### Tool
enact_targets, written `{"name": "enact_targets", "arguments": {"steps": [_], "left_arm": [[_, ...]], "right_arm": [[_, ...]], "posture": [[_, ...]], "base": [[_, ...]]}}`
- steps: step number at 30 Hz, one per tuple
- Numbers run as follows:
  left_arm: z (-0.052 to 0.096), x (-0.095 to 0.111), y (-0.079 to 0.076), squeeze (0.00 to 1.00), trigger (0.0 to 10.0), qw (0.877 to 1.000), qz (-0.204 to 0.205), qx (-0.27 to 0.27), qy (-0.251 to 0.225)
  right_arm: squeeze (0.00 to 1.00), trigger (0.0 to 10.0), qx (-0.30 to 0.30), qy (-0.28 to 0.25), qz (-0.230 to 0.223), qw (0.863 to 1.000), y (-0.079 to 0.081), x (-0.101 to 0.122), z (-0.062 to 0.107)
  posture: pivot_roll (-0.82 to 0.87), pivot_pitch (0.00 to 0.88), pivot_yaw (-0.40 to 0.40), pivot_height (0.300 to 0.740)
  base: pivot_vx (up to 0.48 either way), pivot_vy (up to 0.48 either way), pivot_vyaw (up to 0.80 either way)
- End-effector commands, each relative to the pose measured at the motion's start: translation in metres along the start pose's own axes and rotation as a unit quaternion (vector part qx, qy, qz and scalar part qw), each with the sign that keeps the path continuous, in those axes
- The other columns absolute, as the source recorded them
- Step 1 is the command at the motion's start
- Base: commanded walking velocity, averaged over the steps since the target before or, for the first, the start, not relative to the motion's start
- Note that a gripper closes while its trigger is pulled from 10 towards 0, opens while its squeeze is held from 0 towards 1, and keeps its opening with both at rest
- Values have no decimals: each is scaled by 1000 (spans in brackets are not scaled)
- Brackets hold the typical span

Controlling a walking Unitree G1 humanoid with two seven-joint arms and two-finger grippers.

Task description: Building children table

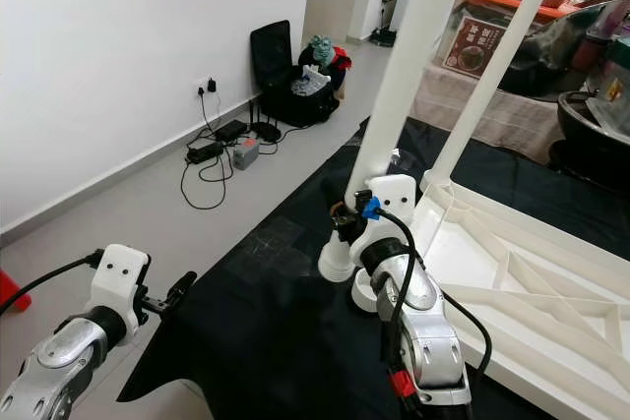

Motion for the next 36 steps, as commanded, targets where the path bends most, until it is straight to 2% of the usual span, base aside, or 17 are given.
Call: {"name": "enact_targets", "arguments": {"steps": [1,4,5,6,9,11,14,18,21,23,24,27,28,29,30,32,36], "left_arm": [[-2,-2,-3,0,10000,1000,-4,-6,1],[-2,-2,-3,0,10000,1000,-3,-5,0],[0,-2,-3,0,10000,1000,-2,-4,0],[1,0,-3,0,10000,1000,-5,-2,-4],[1,1,-3,0,10000,1000,-7,-2,-7],[-2,21,5,0,10000,999,-18,-5,-41],[-7,21,18,0,10000,999,-22,5,-37],[-7,17,20,0,10000,999,-24,4,-29],[-4,14,8,0,10000,999,-20,-18,-28],[-4,14,5,0,10000,999,-20,-23,-28],[-4,14,1,0,10000,999,-19,-29,-30],[-6,37,-7,0,10000,996,-22,-57,-68],[-6,37,-7,0,10000,996,-22,-57,-68],[-8,60,-11,0,10000,991,-31,-79,-102],[-8,60,-11,0,10000,991,-31,-79,-102],[-13,85,-14,0,10000,984,-51,-101,-140],[-14,95,-16,0,10000,980,-57,-110,-154]], "right_arm": [[0,10000,71,-1,41,997,-6,16,-5],[0,10000,68,-6,62,996,-18,25,-10],[0,10000,43,-26,97,994,-38,46,-17],[0,10000,26,-33,122,992,-47,55,-20],[0,10000,16,-36,138,990,-52,60,-22],[0,10000,-10,-30,158,987,-60,62,-23],[0,10000,-3,-7,141,990,-54,50,-22],[0,10000,37,22,112,993,-42,32,-18],[0,10000,90,49,104,989,-33,14,-4],[0,10000,94,56,102,989,-36,10,0],[0,10000,90,65,105,988,-46,6,5],[0,10000,79,82,111,987,-59,-1,16],[0,10000,79,82,111,987,-59,-1,16],[0,10000,73,90,111,987,-64,-6,20],[0,10000,73,90,111,987,-64,-6,20],[0,10000,56,95,117,987,-68,-13,21],[0,10000,54,95,115,987,-69,-13,22]], "posture": [[151,0,-134,740],[152,0,-135,740],[155,0,-139,740],[156,0,-140,740],[156,0,-140,740],[160,0,-139,740],[156,0,-132,740],[152,0,-125,740],[145,0,-118,740],[141,0,-117,740],[141,0,-117,740],[142,0,-123,740],[142,0,-123,740],[143,0,-121,740],[143,0,-121,740],[139,0,-107,740],[137,0,-100,740]], "base": [[0,0,0],[0,0,0],[0,0,0],[0,0,0],[0,0,0],[0,0,0],[0,0,0],[0,0,0],[0,0,0],[0,0,0],[0,0,0],[0,0,0],[0,0,0],[0,0,0],[0,0,0],[0,0,0],[0,0,0]]}}
Point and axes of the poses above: a point about 5 cm out from each wrist's last joint towards the gripper, its own z axis pointing back from the gripper into the wrist, its own x axis along the axis of the wrist's last joint, y = z × x, the point moved 6 cm from there along -z, pointing out of the wrist towards the gripper, and after that the axes turned 6 degrees about -z, right-handed, at the moved point
